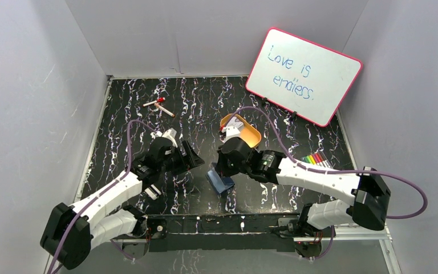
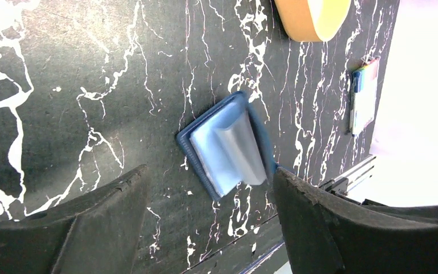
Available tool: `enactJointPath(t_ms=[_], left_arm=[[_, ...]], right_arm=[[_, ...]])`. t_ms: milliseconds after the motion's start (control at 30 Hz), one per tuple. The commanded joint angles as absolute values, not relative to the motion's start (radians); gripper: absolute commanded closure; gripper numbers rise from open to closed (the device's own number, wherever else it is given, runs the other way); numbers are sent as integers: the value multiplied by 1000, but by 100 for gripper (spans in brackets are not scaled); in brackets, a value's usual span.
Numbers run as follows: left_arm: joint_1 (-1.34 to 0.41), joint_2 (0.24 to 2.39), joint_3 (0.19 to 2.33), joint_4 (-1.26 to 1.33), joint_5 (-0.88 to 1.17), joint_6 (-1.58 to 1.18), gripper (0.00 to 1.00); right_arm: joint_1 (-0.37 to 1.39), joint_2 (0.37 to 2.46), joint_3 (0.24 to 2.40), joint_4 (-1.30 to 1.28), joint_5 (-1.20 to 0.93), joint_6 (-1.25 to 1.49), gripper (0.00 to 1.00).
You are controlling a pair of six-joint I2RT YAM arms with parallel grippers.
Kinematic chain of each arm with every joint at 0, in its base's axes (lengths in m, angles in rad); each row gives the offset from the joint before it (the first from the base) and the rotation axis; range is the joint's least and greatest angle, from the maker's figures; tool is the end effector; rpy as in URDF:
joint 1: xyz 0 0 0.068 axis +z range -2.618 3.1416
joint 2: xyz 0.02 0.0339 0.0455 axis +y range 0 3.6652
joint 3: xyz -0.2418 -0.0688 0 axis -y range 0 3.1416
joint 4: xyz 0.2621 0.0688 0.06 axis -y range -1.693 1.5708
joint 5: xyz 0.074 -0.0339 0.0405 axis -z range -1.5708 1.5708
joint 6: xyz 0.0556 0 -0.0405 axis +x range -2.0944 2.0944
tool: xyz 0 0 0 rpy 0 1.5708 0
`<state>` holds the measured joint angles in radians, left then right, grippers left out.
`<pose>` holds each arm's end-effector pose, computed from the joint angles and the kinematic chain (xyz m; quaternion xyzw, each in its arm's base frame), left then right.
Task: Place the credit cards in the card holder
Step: Open the card holder at the center of the board.
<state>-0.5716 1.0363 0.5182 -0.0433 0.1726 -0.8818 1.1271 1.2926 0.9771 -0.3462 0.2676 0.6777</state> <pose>0.2162 -0.1504 0.1753 -0.0935 0.8680 -0.3765 0.3099 0.1515 0.2846 0.2433 -0.1413 0.8811 0.2672 0.3637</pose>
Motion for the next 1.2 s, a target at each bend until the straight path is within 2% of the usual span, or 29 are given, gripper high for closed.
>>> enactJointPath(t_ms=[0, 167, 467, 667, 900, 1167], left_arm=[[-571, 973, 474, -99, 165, -876, 23], [-571, 997, 433, -51, 210, -908, 24], [-575, 1073, 398, 102, 296, -938, 30], [-598, 1132, 419, 159, 315, -933, 30], [-599, 1028, 371, 155, 271, -951, 31], [-599, 984, 369, 129, 259, -950, 33]], right_arm=[[1131, 1313, 927, -200, 152, 694, 100], [1131, 1311, 887, -225, 248, 768, 100], [1131, 1168, 758, -351, 468, 943, 100], [1133, 1106, 702, -207, 363, 936, 100], [1143, 1157, 759, -33, 281, 949, 100], [1144, 1162, 784, -89, 329, 992, 100]])
